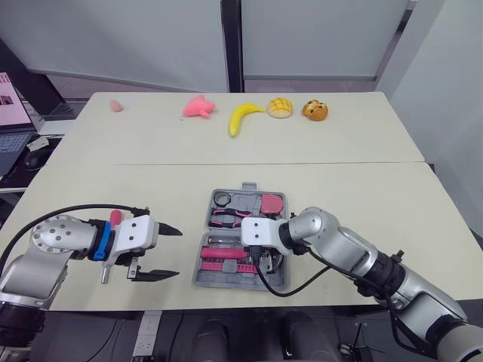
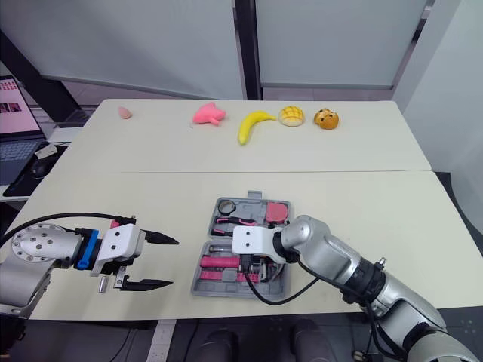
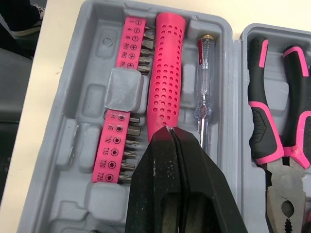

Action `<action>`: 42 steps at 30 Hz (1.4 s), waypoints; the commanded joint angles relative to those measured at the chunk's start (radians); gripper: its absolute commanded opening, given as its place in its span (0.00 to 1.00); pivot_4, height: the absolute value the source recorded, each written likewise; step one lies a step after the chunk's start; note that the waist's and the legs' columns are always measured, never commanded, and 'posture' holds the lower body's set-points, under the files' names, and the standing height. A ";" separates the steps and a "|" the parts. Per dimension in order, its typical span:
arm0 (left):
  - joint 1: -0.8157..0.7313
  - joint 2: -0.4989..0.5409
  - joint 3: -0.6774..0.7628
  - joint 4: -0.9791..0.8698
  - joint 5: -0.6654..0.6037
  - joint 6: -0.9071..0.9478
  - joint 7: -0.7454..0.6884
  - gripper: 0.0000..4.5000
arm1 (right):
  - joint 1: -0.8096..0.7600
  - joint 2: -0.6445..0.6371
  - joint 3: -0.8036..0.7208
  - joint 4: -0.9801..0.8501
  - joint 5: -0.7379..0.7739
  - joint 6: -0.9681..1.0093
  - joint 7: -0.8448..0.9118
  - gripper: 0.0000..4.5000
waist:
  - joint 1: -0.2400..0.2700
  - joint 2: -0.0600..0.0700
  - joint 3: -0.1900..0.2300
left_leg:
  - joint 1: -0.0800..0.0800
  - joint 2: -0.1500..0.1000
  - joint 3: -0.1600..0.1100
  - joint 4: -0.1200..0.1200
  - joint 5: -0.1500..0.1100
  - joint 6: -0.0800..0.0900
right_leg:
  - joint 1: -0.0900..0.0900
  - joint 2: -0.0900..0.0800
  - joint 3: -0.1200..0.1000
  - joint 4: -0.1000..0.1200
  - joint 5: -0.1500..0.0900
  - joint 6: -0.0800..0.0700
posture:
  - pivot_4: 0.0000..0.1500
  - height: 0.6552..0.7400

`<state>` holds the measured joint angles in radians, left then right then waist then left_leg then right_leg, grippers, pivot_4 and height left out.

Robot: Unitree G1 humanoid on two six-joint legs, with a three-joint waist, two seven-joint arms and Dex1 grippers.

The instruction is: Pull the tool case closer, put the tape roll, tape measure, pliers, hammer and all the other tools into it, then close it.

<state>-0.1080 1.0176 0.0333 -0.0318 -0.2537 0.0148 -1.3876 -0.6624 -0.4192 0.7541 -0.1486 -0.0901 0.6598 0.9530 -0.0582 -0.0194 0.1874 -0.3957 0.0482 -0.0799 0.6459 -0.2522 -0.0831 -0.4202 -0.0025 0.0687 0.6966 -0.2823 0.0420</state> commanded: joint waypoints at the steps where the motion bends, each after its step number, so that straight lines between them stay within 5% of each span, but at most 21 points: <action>1: 0.004 0.003 0.005 -0.019 -0.011 -0.005 -0.002 1.00 | 0.014 0.014 0.007 0.011 -0.021 -0.037 -0.004 0.00 | 0.000 0.000 0.000 | 0.000 0.000 0.000 0.000 0.000 0.000 | 0.000 0.000 0.000 0.000 0.000 0.000 | 1.00 0.83; 18: 0.022 -0.007 0.018 -0.021 -0.024 0.001 0.010 1.00 | 0.052 0.037 -0.019 0.075 -0.047 -0.126 0.012 0.00 | -0.007 -0.002 -0.001 | 0.004 0.001 0.000 0.000 0.000 0.000 | 0.002 0.001 0.001 0.001 0.000 0.000 | 1.00 0.83; 27: 0.104 -0.049 0.230 0.039 -0.157 0.096 0.123 1.00 | 0.128 -0.013 -0.337 -0.217 0.096 -0.132 -0.036 0.00 | -0.003 -0.002 -0.001 | 0.001 0.001 -0.001 0.000 0.000 0.000 | 0.000 0.001 0.000 0.001 0.000 0.000 | 1.00 0.83; 38: 0.211 -0.109 0.588 0.295 -0.232 0.252 0.369 1.00 | 0.507 -0.337 -0.872 -0.362 0.246 -0.098 -0.031 0.00 | 0.005 -0.003 -0.001 | 0.002 0.000 -0.001 -0.001 0.000 0.000 | 0.001 0.000 0.000 0.000 0.000 -0.001 | 1.00 0.83; 42: 0.283 -0.128 0.652 0.353 -0.228 0.258 0.398 1.00 | 0.654 -0.366 -0.966 -0.358 0.267 -0.148 -0.031 0.17 | -0.003 -0.003 -0.001 | 0.004 0.000 0.001 -0.001 0.000 0.000 | 0.002 0.000 0.002 0.000 -0.001 0.000 | 1.00 0.83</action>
<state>0.1537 0.8947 0.6325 0.3067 -0.4709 0.2751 -1.0043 -0.0283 -0.7736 -0.1589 -0.4739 0.1483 0.5440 0.9197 -0.0611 -0.0228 0.1860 -0.3915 0.0482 -0.0785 0.6447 -0.2521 -0.0829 -0.4180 -0.0026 0.0705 0.6967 -0.2833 0.0421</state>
